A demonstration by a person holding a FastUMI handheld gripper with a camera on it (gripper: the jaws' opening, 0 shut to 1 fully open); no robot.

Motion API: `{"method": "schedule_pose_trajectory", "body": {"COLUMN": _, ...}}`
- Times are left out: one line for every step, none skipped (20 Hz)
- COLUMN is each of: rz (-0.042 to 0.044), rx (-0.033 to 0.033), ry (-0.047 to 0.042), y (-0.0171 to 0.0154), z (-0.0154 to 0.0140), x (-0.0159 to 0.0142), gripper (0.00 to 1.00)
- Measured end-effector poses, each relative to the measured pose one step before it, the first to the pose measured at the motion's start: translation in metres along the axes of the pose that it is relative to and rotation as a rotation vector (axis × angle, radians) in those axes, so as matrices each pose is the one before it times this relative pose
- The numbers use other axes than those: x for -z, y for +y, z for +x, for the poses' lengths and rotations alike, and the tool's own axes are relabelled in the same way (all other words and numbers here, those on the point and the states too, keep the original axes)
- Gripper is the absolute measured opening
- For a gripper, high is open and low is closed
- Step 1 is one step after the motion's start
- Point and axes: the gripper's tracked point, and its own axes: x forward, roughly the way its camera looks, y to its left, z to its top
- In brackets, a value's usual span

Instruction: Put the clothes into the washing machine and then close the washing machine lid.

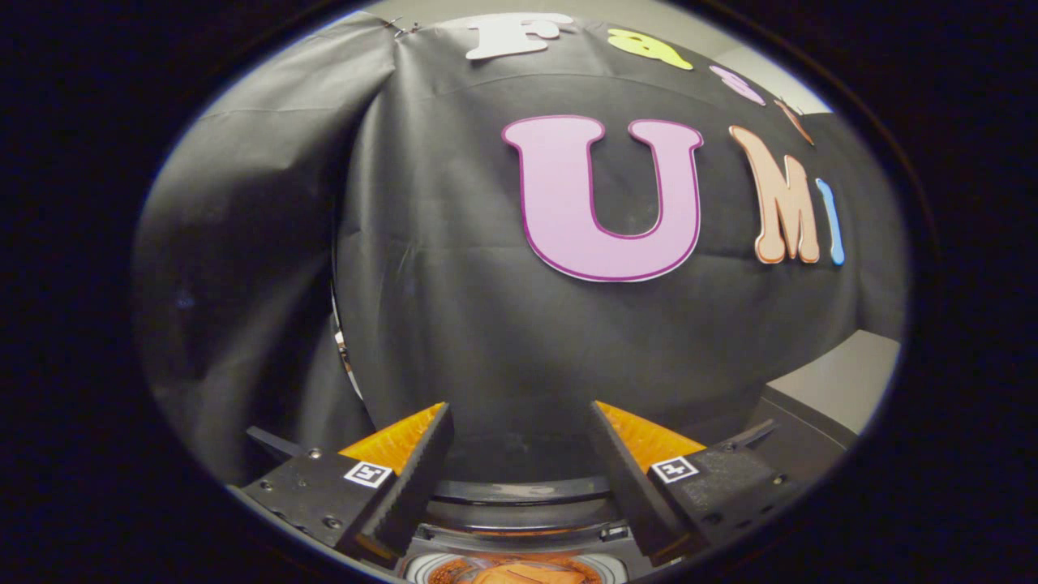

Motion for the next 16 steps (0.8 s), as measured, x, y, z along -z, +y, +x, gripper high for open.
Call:
{"method": "schedule_pose_trajectory", "body": {"rz": -0.00180, "rx": 0.00244, "ry": -0.00992, "y": -0.00041, "z": 0.00010, "x": -0.00103, "gripper": 1.00}}
{"method": "schedule_pose_trajectory", "body": {"rz": 0.00178, "rx": 0.00329, "ry": -0.00710, "y": -0.00019, "z": 0.00009, "x": -0.00062, "gripper": 1.00}}
{"method": "schedule_pose_trajectory", "body": {"rz": 0.00028, "rx": 0.00243, "ry": -0.00475, "y": -0.00010, "z": 0.00065, "x": -0.00043, "gripper": 1.00}}
{"method": "schedule_pose_trajectory", "body": {"rz": -0.00250, "rx": -0.00076, "ry": 0.00013, "y": -0.00048, "z": -0.00035, "x": 0.00048, "gripper": 1.00}}
{"method": "schedule_pose_trajectory", "body": {"rz": -0.00131, "rx": -0.00434, "ry": -0.01218, "y": 0.00076, "z": -0.00012, "x": -0.00169, "gripper": 1.00}}
{"method": "schedule_pose_trajectory", "body": {"rz": 0.00167, "rx": -0.00780, "ry": -0.01359, "y": 0.00044, "z": 0.00069, "x": -0.00063, "gripper": 1.00}}
{"method": "schedule_pose_trajectory", "body": {"rz": 0.00775, "rx": -0.00462, "ry": -0.01960, "y": 0.00135, "z": 0.00042, "x": -0.00318, "gripper": 1.00}}
{"method": "schedule_pose_trajectory", "body": {"rz": -0.00216, "rx": -0.00052, "ry": -0.01183, "y": 0.00091, "z": 0.00127, "x": -0.00269, "gripper": 1.00}}
{"method": "schedule_pose_trajectory", "body": {"rz": -0.00524, "rx": 0.00146, "ry": -0.00014, "y": -0.00135, "z": 0.00046, "x": 0.00159, "gripper": 1.00}}
{"method": "schedule_pose_trajectory", "body": {"rz": 0.00318, "rx": 0.00107, "ry": -0.00333, "y": -0.00141, "z": -0.00164, "x": -0.00053, "gripper": 1.00}}
{"method": "schedule_pose_trajectory", "body": {"rz": 0.00342, "rx": 0.00211, "ry": 0.00105, "y": 0.00134, "z": -0.00051, "x": 0.00153, "gripper": 1.00}}
{"method": "schedule_pose_trajectory", "body": {"rz": -0.00453, "rx": 0.00129, "ry": -0.00305, "y": 0.00038, "z": -0.00118, "x": 0.00064, "gripper": 1.00}}
{"method": "schedule_pose_trajectory", "body": {"rz": -0.00057, "rx": -0.00169, "ry": -0.00784, "y": -0.00153, "z": 0.00098, "x": -0.00117, "gripper": 1.00}}
{"method": "schedule_pose_trajectory", "body": {"rz": 0.00822, "rx": 0.00238, "ry": -0.00704, "y": 0.00073, "z": 0.00032, "x": -0.00099, "gripper": 1.00}}
{"method": "schedule_pose_trajectory", "body": {"rz": -0.00648, "rx": 0.00082, "ry": -0.00469, "y": 0.00065, "z": 0.00082, "x": 0.00022, "gripper": 1.00}}
{"method": "schedule_pose_trajectory", "body": {"rz": -0.00051, "rx": 0.00101, "ry": -0.00426, "y": -0.00200, "z": -0.00003, "x": -0.00016, "gripper": 0.99}}
